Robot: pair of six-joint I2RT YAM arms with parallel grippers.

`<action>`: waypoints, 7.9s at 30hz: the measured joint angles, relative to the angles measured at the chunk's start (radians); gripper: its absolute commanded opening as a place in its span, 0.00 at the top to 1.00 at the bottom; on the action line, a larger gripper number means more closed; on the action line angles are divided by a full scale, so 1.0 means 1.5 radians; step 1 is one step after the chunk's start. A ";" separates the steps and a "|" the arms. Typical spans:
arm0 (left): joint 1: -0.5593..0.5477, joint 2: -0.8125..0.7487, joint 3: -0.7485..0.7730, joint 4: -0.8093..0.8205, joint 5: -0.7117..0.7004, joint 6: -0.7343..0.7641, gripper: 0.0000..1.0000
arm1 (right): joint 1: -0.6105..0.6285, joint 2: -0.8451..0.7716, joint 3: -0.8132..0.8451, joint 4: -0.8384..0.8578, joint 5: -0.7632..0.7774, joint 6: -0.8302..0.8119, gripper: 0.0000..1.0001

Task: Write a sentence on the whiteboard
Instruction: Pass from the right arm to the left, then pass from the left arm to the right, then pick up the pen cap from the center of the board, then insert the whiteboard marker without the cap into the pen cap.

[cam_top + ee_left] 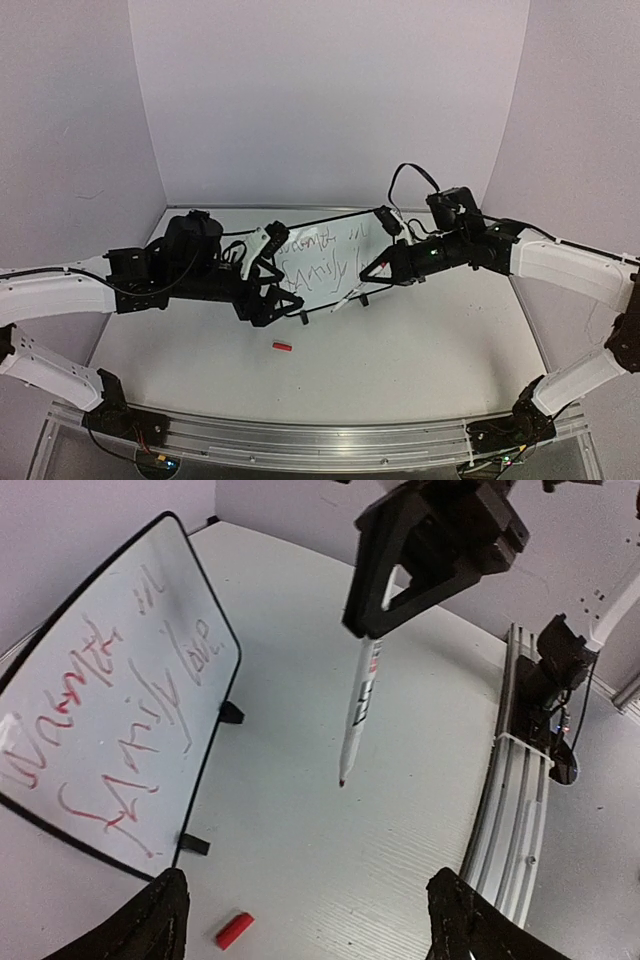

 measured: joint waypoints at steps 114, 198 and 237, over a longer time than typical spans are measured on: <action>0.037 0.365 0.015 -0.051 -0.013 0.117 0.46 | 0.041 -0.301 -0.249 0.090 0.452 0.187 1.00; -0.049 0.182 -0.095 0.175 -0.023 -0.050 1.00 | 0.039 -0.139 -0.323 0.356 0.378 0.368 1.00; -0.049 0.248 -0.080 0.270 0.083 -0.102 1.00 | 0.040 -0.037 -0.307 0.504 0.266 0.432 1.00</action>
